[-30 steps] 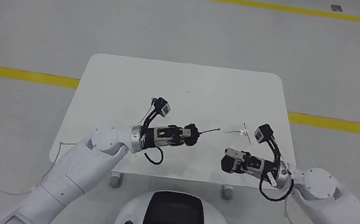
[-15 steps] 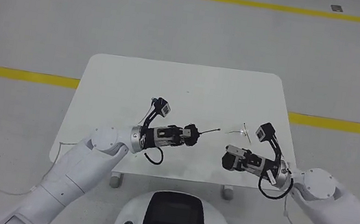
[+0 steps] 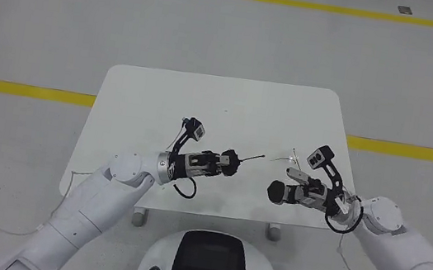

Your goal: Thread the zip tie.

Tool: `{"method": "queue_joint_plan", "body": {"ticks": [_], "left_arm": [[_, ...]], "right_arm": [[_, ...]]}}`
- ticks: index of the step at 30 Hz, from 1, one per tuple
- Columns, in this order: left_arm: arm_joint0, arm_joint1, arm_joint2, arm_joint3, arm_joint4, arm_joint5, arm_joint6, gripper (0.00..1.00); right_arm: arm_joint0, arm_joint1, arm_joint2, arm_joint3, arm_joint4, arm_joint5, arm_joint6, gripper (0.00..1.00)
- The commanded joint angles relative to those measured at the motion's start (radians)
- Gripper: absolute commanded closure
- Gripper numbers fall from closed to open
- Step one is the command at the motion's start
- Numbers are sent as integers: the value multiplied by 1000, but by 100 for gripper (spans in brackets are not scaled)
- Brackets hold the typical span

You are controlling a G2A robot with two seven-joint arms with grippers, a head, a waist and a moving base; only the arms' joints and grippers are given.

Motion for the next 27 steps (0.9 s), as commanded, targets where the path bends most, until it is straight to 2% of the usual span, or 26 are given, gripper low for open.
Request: {"method": "queue_joint_plan", "body": {"ticks": [1, 9, 12, 15, 18, 22, 24, 27], "left_arm": [[0, 0, 0, 0, 0, 0, 0, 100], [7, -1, 4, -5, -17, 5, 9, 100], [22, -7, 15, 1, -123, 11, -27, 100], [25, -19, 35, 31, -285, 22, -110, 100], [8, -35, 71, 70, -381, 37, -171, 100], [-23, -64, 128, 118, -477, 50, -193, 100], [-47, -74, 149, 138, -453, 39, -173, 100], [-51, -75, 150, 140, -444, 34, -170, 100]], "right_arm": [[19, -15, -9, 34, 20, 0, 41, 0], [19, -15, -9, 34, 20, 0, 41, 0], [14, -22, -3, 21, 27, 0, 6, 0], [2, -37, 17, 18, 55, 0, -4, 0], [-14, -56, 44, 26, 77, 0, 18, 0], [-44, -85, 82, 41, 102, 0, 42, 0], [-61, -99, 93, 49, 132, 0, 60, 0], [-63, -102, 100, 49, 127, 0, 68, 0]]}}
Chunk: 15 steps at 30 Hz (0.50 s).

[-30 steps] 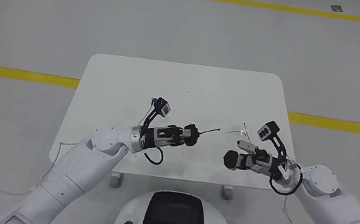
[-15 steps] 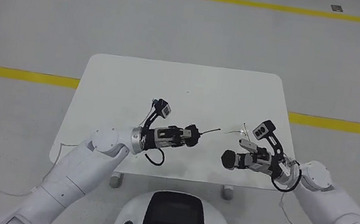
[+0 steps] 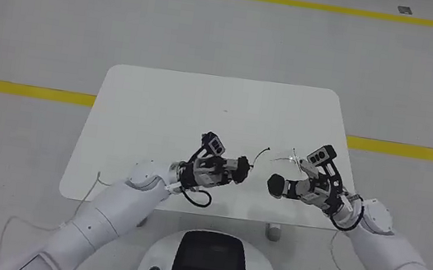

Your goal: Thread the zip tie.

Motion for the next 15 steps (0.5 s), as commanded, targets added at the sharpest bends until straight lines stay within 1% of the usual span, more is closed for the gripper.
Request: {"method": "queue_joint_plan", "body": {"ticks": [1, 5, 7, 8, 10, 12, 13, 14, 15], "left_arm": [[1, 1, -1, -1, -1, 1, -1, 100], [3, 0, 0, -3, -3, 3, 3, 100], [14, -3, 6, -24, -30, 23, 10, 100], [16, -6, 12, -26, -37, 25, 12, 100], [15, -14, 26, -25, -38, 16, 22, 100], [10, -26, 46, -22, -57, -3, 18, 100], [7, -32, 53, -15, -66, -13, 15, 100], [0, -39, 62, -2, -64, -33, 19, 100], [-6, -44, 64, 5, -60, -33, 25, 100]], "right_arm": [[1, 1, -1, 0, -2, 0, -1, 0], [1, 1, -1, 0, -2, 0, -1, 0], [-2, -2, -2, -11, -14, 3, -23, 0], [-5, -5, -4, -20, -23, 0, -37, 0], [-8, -13, -11, -30, -13, 0, -37, 0], [-6, -23, -18, -29, -4, 0, -26, 0], [-3, -28, -20, -27, 1, 0, -21, 0], [0, -35, -21, -23, 10, 0, -17, 0], [1, -40, -20, -19, 19, 0, -15, 0]]}}
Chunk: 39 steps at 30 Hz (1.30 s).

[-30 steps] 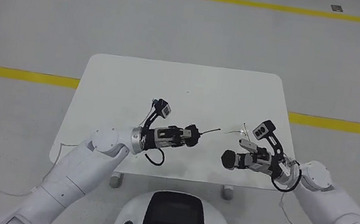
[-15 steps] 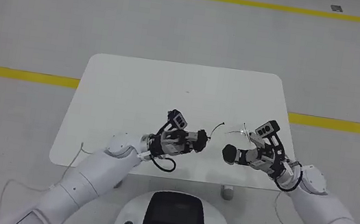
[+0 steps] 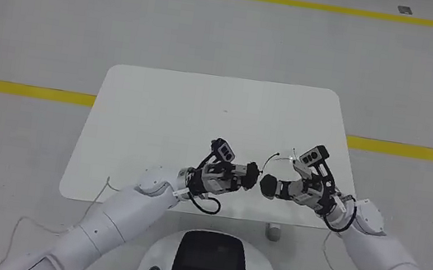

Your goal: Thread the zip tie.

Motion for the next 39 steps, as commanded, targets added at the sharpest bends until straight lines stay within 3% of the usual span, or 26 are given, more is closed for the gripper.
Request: {"method": "queue_joint_plan", "body": {"ticks": [1, 3, 10, 15, 20, 21, 23, 24, 25, 39], "left_arm": [[-10, -12, 4, 16, 5, -5, 13, 100], [-10, -26, -10, 21, 3, -5, 9, 100], [-8, -26, -10, 17, 5, -3, 20, 100], [25, -30, -52, -12, -9, -5, 64, 100], [59, -43, -106, -23, -2, -5, 57, 100], [63, -46, -109, -20, 1, -5, 54, 100], [65, -47, -111, -18, 2, -5, 52, 100], [65, -47, -111, -18, 2, -5, 52, 100], [65, -47, -111, -18, 2, -5, 52, 100], [65, -47, -111, -18, 2, -5, 52, 100]], "right_arm": [[1, -12, 1, 4, 30, 0, 9, 0], [1, -15, 2, 3, 42, 0, 20, 0], [0, -17, 2, -5, 37, 5, 5, 0], [-16, -32, 17, -19, 96, 0, -2, 0], [-16, -48, 24, -2, 115, 2, 10, 0], [-15, -51, 24, 1, 118, 4, 11, 4], [-11, -58, 22, 8, 125, 15, 19, 25], [-9, -61, 20, 12, 127, 19, 21, 44], [-7, -64, 18, 16, 130, 24, 24, 51], [41, -117, -32, 73, 124, 73, 48, 74]]}}
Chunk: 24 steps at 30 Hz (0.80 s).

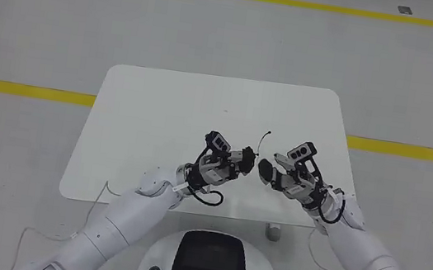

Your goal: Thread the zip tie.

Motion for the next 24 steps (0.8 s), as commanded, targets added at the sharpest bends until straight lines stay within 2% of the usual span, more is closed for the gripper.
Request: {"method": "queue_joint_plan", "body": {"ticks": [1, 12, 24], "left_arm": [[0, 0, 0, 0, 0, 0, 0, 100], [0, 0, 0, 0, 0, 0, 0, 100], [0, 0, 0, 0, 0, 0, 0, 100]], "right_arm": [[8, -8, -7, 8, -6, 7, 1, 75], [32, -43, -22, 31, -19, 4, 14, 78], [34, -68, -4, 36, -36, -21, 38, 84]]}}
